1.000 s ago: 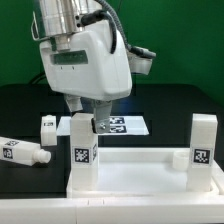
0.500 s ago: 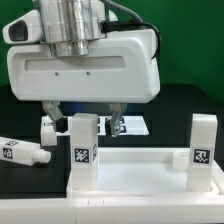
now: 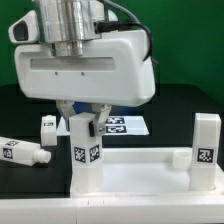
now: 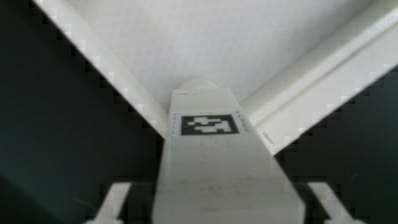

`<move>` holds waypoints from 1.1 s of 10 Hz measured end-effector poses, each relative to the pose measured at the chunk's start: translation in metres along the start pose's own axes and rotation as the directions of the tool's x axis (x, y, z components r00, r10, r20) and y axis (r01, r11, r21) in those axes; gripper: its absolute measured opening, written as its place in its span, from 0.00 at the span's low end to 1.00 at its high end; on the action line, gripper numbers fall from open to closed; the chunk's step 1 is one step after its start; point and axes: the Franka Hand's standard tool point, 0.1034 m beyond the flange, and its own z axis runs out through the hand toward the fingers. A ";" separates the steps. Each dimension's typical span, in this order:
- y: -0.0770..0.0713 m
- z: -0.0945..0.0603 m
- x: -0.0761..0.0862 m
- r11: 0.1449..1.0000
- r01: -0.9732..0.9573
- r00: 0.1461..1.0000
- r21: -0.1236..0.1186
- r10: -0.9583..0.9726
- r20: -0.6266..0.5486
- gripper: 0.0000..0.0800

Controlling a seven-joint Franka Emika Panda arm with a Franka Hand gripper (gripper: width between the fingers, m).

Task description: Assemble desk

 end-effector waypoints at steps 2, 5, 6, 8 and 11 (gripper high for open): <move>-0.002 0.000 -0.002 0.950 -0.313 0.950 0.003 0.313 0.000 0.36; -0.006 0.000 -0.003 0.715 -0.698 0.716 0.022 0.698 0.025 0.36; -0.005 0.002 -0.004 0.698 -0.716 0.698 0.018 0.716 0.022 0.36; -0.005 0.002 -0.004 0.616 -0.787 0.617 0.017 0.787 0.025 0.36; -0.002 0.002 -0.001 0.466 -0.884 0.467 0.030 0.883 0.037 0.36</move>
Offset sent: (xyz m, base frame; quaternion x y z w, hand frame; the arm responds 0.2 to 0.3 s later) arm 0.0021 0.0112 0.0011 0.0096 -0.0183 0.4521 0.8917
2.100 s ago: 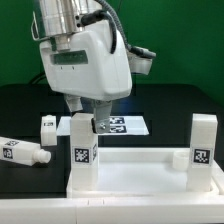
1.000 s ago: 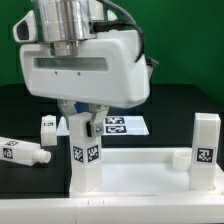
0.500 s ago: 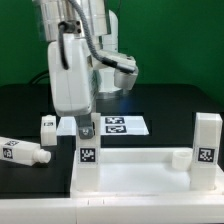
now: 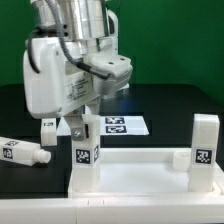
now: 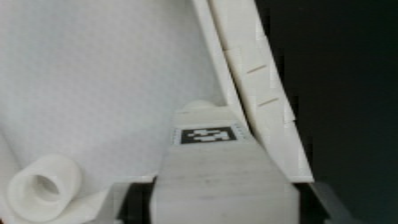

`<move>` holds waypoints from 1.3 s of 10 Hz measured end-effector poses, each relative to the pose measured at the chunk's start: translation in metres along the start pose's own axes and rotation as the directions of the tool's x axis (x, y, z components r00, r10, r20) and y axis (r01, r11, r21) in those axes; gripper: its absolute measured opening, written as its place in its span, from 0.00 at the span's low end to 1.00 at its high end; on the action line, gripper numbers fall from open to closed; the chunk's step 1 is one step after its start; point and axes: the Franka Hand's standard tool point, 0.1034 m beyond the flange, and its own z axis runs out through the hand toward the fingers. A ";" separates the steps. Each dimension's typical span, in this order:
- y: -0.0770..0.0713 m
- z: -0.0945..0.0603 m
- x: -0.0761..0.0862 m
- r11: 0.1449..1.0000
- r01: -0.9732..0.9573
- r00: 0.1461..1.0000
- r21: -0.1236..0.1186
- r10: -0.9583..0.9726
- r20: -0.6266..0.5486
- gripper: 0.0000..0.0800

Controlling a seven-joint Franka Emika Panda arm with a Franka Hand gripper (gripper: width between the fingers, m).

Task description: Assemble desk

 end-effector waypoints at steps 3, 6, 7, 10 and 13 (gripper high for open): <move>0.000 0.000 -0.002 1.000 -0.018 1.000 -0.002 0.018 0.000 0.61; 0.012 -0.033 -0.031 0.999 0.045 0.998 0.014 -0.046 0.045 0.80; 0.016 -0.033 -0.036 1.000 0.016 0.999 0.012 -0.017 0.047 0.80; 0.016 -0.030 -0.035 0.999 0.034 0.998 0.009 -0.034 0.044 0.81; 0.022 -0.029 -0.045 0.996 0.092 0.995 0.005 -0.092 0.046 0.81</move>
Offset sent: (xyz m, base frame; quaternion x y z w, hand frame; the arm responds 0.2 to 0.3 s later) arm 0.0069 0.0143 0.0316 -0.0116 -0.0108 -0.0725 0.9972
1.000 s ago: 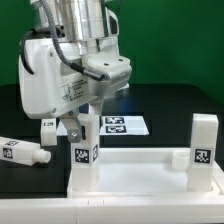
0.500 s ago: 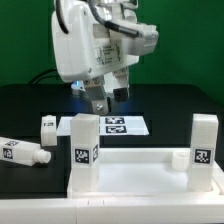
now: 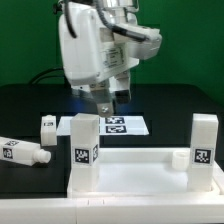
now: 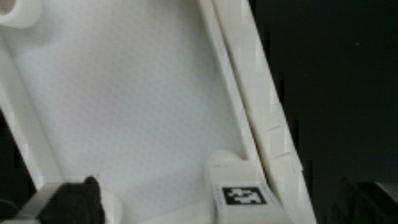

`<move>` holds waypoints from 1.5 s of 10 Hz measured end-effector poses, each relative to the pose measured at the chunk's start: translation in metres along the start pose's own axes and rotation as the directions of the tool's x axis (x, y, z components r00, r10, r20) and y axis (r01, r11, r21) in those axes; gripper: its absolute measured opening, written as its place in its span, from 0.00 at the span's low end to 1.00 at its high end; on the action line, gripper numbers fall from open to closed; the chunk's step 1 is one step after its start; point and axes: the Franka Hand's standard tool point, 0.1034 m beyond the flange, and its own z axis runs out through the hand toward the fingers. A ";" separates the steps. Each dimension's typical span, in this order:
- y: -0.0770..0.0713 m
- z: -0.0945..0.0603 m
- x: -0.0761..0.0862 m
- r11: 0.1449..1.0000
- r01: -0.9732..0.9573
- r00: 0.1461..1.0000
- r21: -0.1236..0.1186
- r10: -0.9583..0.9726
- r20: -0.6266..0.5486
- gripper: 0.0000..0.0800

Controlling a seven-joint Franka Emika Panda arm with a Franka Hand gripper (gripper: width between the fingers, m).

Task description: Assemble desk

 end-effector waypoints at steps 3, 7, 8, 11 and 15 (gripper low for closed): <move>0.035 0.006 -0.024 0.992 0.116 0.993 -0.052 -0.117 -0.010 0.81; 0.035 0.008 -0.024 0.991 0.124 0.992 -0.049 -0.124 -0.011 0.81; 0.045 0.017 -0.018 0.990 0.134 0.990 -0.033 -0.135 -0.030 0.81; 0.085 0.048 0.009 0.989 0.150 0.985 -0.015 -0.150 -0.079 0.81; 0.087 0.052 0.008 0.989 0.148 0.985 -0.023 -0.149 -0.082 0.81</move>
Offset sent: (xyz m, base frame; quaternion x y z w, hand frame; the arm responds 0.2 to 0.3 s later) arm 0.0000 0.0000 0.0000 0.0000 0.0000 0.0000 1.0000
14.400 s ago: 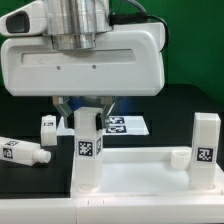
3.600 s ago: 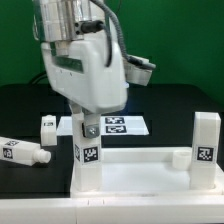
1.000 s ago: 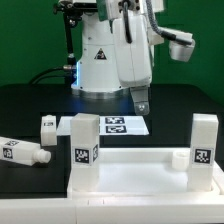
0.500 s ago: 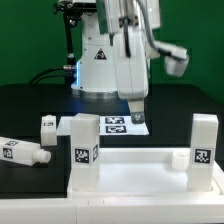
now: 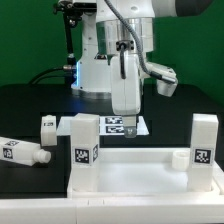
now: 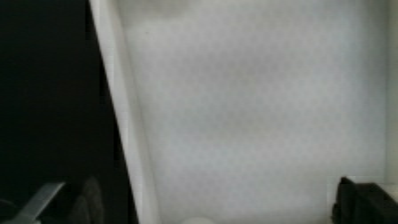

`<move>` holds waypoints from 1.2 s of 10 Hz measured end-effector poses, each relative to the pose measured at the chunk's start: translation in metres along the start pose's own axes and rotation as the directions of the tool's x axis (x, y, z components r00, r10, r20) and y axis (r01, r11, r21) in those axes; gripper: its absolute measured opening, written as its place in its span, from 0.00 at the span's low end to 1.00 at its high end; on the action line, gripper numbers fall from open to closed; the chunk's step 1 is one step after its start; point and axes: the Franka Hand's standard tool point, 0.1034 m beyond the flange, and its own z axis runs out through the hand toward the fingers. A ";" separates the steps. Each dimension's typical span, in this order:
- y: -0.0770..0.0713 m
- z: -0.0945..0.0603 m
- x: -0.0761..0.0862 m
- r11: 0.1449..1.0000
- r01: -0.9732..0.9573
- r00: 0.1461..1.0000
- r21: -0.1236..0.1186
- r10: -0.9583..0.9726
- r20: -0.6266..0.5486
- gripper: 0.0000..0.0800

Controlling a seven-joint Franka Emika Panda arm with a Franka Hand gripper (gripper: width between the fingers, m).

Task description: Assemble desk

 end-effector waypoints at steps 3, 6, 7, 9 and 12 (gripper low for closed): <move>0.031 0.029 -0.004 0.999 0.011 0.999 -0.042 -0.012 -0.036 0.81; 0.053 0.061 0.001 0.995 0.018 0.997 -0.095 -0.025 -0.069 0.81; 0.057 0.067 0.002 0.994 0.021 0.997 -0.106 -0.029 -0.077 0.81; 0.059 0.069 0.001 0.994 0.025 0.996 -0.109 -0.034 -0.079 0.81; 0.059 0.069 0.001 0.994 0.026 0.996 -0.110 -0.035 -0.079 0.31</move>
Offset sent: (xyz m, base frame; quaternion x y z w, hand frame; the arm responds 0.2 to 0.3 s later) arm -0.0287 0.0068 -0.0374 -0.0342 0.0096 0.0010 0.9994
